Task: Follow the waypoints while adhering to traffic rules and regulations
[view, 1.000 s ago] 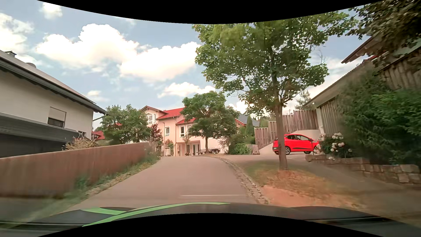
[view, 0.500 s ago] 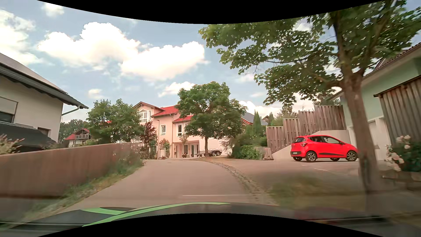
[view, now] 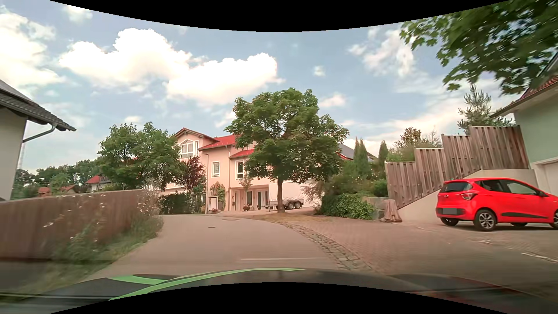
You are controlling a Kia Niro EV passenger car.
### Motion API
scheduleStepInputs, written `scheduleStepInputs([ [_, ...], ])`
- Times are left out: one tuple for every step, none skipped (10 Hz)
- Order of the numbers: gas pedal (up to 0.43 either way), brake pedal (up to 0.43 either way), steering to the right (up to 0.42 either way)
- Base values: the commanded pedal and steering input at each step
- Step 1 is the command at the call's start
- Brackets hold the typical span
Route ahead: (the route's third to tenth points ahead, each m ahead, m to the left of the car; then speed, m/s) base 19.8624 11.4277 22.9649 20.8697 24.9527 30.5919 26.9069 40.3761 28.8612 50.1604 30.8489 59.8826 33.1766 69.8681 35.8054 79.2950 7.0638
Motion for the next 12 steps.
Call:
scheduleStepInputs([
  [0.197, 0.0, -0.061],
  [0.189, 0.0, -0.071],
  [0.189, 0.0, -0.084],
  [0.177, 0.0, -0.101],
  [0.169, 0.0, -0.115],
  [0.169, 0.0, -0.123],
  [0.169, 0.0, -0.134],
  [0.157, 0.0, -0.15],
  [0.157, 0.0, -0.166],
  [0.157, 0.0, -0.179],
  [0.157, 0.0, -0.196],
  [0.157, 0.0, -0.206],
])
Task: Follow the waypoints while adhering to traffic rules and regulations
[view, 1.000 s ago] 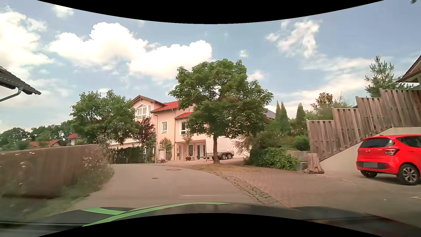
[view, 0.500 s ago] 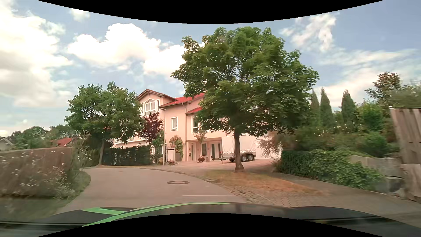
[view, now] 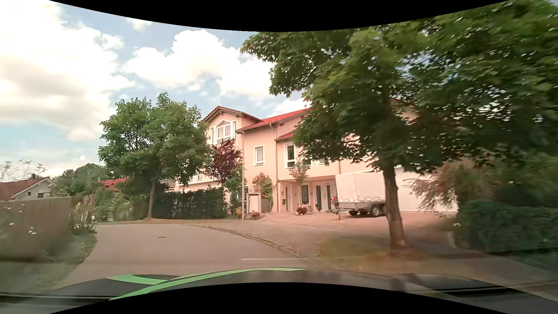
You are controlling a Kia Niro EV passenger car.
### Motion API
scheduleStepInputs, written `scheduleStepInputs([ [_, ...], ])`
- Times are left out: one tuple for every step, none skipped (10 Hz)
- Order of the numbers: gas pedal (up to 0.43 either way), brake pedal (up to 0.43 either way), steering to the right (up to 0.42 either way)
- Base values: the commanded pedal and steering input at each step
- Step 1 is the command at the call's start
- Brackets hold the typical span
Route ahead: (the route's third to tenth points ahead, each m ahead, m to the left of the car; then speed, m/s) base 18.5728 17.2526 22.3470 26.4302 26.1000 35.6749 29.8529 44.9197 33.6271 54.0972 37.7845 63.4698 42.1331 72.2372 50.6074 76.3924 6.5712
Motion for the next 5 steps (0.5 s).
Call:
scheduleStepInputs([
  [0.157, 0.0, -0.21],
  [0.157, 0.0, -0.215],
  [0.157, 0.0, -0.219],
  [0.157, 0.0, -0.225],
  [0.157, 0.0, -0.233],
])
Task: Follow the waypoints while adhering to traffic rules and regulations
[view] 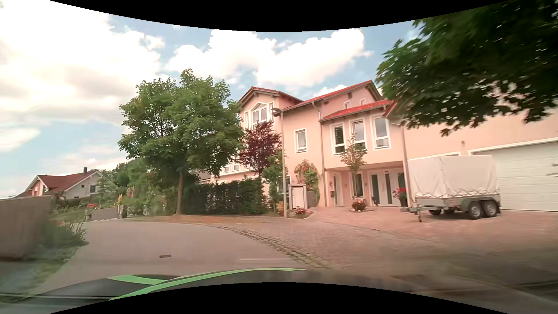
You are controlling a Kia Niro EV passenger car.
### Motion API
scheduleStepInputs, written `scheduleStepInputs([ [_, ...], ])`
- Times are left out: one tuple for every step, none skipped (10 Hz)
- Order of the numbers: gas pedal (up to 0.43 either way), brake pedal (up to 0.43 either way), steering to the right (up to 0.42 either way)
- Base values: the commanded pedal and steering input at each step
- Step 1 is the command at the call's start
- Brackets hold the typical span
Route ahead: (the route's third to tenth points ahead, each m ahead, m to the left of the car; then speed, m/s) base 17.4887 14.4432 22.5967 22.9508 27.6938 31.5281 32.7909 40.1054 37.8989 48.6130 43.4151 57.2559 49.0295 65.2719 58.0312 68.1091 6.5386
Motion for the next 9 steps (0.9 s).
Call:
scheduleStepInputs([
  [0.157, 0.0, -0.24],
  [0.157, 0.0, -0.244],
  [0.157, 0.0, -0.253],
  [0.157, 0.0, -0.263],
  [0.157, 0.0, -0.27],
  [0.157, 0.0, -0.275],
  [0.157, 0.0, -0.28],
  [0.157, 0.0, -0.282],
  [0.157, 0.0, -0.282],
])
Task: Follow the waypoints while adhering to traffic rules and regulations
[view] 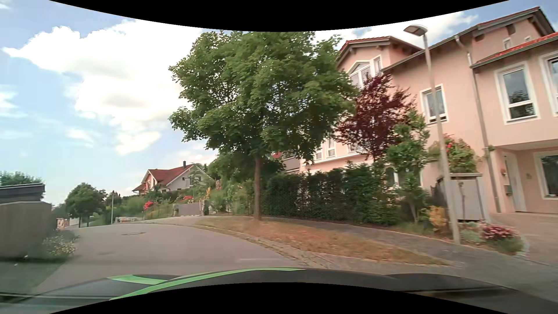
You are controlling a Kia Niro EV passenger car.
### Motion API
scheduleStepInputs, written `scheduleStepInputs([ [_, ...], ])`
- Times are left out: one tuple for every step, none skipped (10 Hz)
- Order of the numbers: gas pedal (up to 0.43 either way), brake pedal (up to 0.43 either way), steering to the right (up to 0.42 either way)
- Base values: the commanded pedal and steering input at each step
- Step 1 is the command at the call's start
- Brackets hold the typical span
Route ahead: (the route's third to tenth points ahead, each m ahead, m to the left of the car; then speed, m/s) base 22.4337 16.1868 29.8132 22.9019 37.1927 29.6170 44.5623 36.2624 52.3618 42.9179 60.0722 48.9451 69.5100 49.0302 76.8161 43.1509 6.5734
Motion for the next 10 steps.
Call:
scheduleStepInputs([
  [0.157, 0.0, -0.284],
  [0.157, 0.0, -0.284],
  [0.157, 0.0, -0.284],
  [0.157, 0.0, -0.284],
  [0.157, 0.0, -0.284],
  [0.157, 0.0, -0.283],
  [0.157, 0.0, -0.281],
  [0.157, 0.0, -0.276],
  [0.157, 0.0, -0.267],
  [0.157, 0.0, -0.249],
])
